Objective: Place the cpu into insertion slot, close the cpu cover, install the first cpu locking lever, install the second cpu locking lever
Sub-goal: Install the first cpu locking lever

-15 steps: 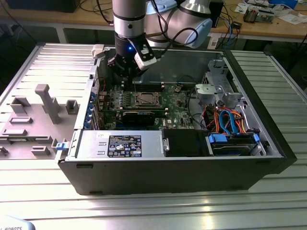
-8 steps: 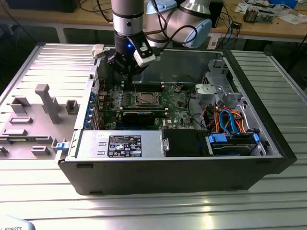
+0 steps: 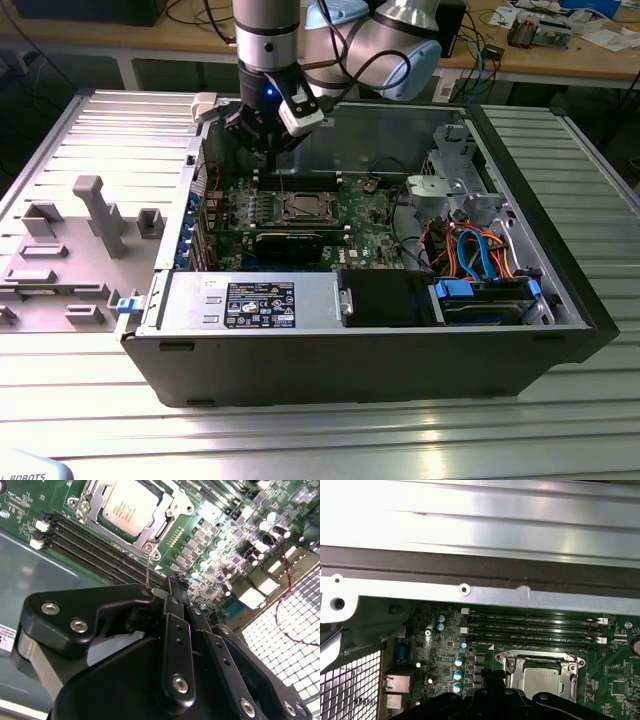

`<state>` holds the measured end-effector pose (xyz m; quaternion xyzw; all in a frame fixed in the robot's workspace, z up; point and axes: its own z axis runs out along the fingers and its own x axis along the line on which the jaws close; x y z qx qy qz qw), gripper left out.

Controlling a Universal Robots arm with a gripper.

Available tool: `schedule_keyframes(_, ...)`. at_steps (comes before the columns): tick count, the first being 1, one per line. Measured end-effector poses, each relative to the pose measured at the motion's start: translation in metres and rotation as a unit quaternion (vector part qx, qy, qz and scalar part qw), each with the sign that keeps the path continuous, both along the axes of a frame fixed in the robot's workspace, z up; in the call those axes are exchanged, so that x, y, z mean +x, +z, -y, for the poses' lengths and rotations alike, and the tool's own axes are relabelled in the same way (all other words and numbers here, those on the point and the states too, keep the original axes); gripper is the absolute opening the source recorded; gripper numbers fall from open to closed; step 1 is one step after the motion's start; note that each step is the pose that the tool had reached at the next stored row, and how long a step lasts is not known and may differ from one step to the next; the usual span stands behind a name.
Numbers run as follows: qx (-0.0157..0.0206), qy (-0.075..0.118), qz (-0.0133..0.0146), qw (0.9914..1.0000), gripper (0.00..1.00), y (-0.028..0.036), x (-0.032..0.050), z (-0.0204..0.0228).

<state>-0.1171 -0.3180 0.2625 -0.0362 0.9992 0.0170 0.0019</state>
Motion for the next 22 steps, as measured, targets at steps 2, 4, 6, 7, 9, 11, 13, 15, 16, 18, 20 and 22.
schedule_keyframes(2, 0.0000, 0.000, 0.0000, 1.00000, 0.11, -0.0002, 0.0000, -0.0021)
schedule_keyframes(4, 0.0000, 0.000, 0.0000, 1.00000, 0.11, -0.0003, 0.0014, -0.0047)
schedule_keyframes(6, 0.0000, 0.000, 0.0000, 1.00000, 0.11, -0.0004, 0.0025, -0.0059)
schedule_keyframes(7, 0.0000, 0.000, -0.0001, 1.00000, 0.11, -0.0004, 0.0032, -0.0061)
schedule_keyframes(9, 0.0000, 0.000, 0.0000, 1.00000, 0.11, -0.0005, 0.0041, -0.0063)
schedule_keyframes(11, 0.0000, 0.000, 0.0000, 1.00000, 0.11, -0.0006, 0.0066, -0.0063)
schedule_keyframes(13, 0.0000, 0.000, 0.0000, 1.00000, 0.11, -0.0007, 0.0099, -0.0063)
schedule_keyframes(15, 0.0000, 0.000, 0.0000, 1.00000, 0.11, -0.0009, 0.0120, -0.0064)
schedule_keyframes(16, 0.0000, 0.000, 0.0000, 1.00000, 0.11, -0.0010, 0.0132, -0.0064)
schedule_keyframes(18, 0.0000, 0.000, 0.0000, 1.00000, 0.11, -0.0014, 0.0177, -0.0065)
schedule_keyframes(20, 0.0000, 0.000, 0.0000, 1.00000, 0.11, -0.0019, 0.0210, -0.0065)
schedule_keyframes(22, 0.0000, 0.000, 0.0000, 1.00000, 0.11, -0.0019, 0.0210, -0.0065)
